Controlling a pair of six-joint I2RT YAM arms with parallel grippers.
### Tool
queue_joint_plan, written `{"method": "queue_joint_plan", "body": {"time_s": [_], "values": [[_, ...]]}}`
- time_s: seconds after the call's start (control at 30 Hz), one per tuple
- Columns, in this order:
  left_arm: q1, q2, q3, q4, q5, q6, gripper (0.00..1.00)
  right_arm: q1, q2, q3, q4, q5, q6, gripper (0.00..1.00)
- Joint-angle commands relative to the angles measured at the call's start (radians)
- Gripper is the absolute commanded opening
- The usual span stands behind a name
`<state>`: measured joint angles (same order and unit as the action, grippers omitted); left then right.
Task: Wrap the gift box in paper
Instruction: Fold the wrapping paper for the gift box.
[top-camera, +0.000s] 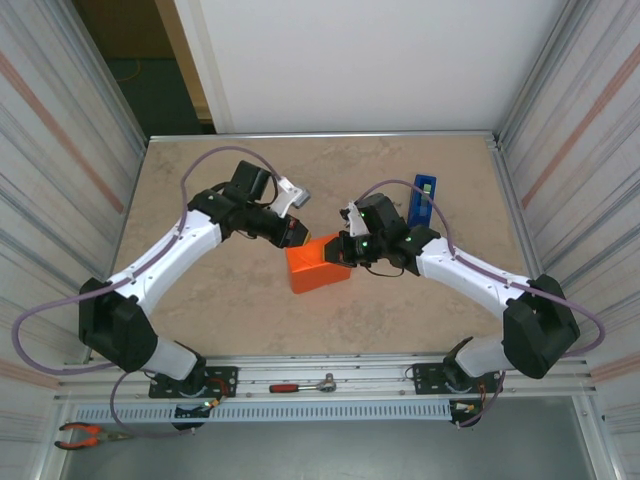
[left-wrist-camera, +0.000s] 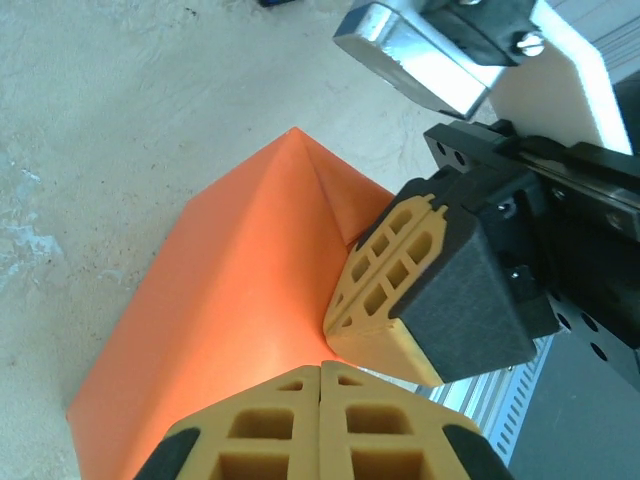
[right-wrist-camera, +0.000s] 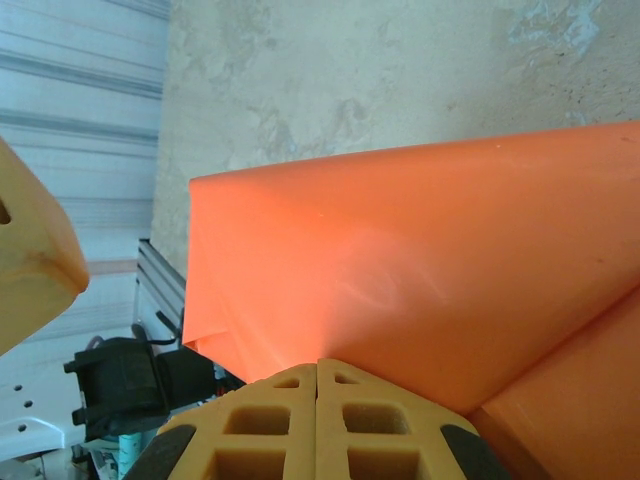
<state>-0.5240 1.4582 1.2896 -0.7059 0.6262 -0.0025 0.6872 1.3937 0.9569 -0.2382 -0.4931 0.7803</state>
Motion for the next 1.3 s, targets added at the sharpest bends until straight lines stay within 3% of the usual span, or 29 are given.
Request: {"method": "queue_joint_plan", "body": {"time_s": [0.0, 0.17, 0.37, 1.27], "values": [[-0.008, -0.028, 0.012, -0.069, -0.028, 0.07, 0.02, -0.006, -0.002, -0.032, -0.055, 0.044, 0.02, 0.0], [-0.016, -0.052, -0.031, -0.062, -0.105, 0.078, 0.0, -0.008, 0.006, -0.032, -0.05, 0.047, 0.021, 0.0], [-0.003, -0.178, -0.175, 0.061, -0.176, -0.002, 0.0, -0.007, 0.006, -0.038, -0.051, 0.046, 0.023, 0.0], [-0.025, -0.223, -0.325, 0.12, -0.118, -0.056, 0.0, -0.01, 0.016, -0.037, -0.053, 0.047, 0.023, 0.0]]}}
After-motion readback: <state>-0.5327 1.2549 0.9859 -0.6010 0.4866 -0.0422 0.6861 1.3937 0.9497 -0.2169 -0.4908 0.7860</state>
